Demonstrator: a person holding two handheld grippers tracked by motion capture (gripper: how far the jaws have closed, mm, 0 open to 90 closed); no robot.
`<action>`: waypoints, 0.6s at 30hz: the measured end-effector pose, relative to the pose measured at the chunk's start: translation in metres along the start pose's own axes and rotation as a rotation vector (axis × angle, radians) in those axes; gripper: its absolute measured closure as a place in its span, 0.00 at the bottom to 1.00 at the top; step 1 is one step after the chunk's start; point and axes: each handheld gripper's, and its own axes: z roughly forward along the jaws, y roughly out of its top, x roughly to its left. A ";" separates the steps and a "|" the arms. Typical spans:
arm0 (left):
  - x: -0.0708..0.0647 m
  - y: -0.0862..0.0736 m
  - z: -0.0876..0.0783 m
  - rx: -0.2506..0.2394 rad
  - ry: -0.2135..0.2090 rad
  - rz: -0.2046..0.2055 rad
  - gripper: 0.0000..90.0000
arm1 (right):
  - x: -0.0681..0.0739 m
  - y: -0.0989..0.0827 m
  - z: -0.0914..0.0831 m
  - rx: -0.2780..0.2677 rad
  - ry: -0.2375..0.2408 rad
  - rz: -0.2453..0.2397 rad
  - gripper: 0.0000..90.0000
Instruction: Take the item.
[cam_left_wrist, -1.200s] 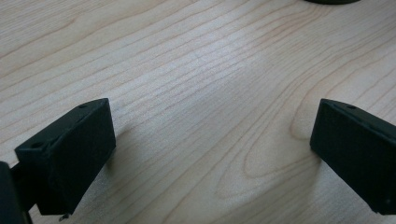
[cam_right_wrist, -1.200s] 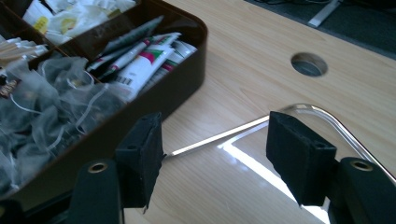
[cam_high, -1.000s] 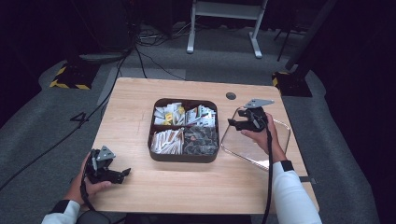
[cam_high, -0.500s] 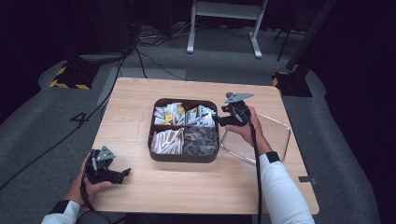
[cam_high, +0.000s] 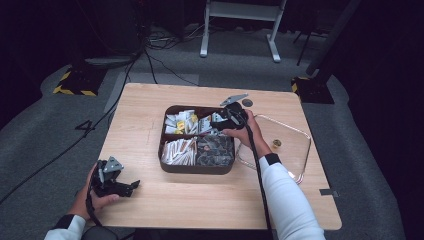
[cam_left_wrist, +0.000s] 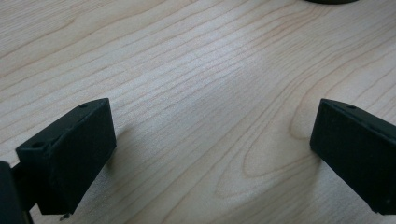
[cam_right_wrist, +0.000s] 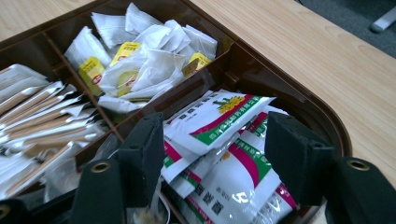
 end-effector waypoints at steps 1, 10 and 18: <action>0.000 0.000 0.000 0.000 0.000 0.000 0.01 | 0.000 0.000 0.000 0.000 0.000 0.000 0.43; 0.000 0.000 0.000 0.000 -0.001 0.000 0.01 | -0.007 0.006 0.022 0.040 -0.007 0.052 0.43; 0.000 0.000 0.000 -0.001 -0.002 0.001 0.00 | -0.008 0.008 0.038 0.057 -0.002 0.075 0.44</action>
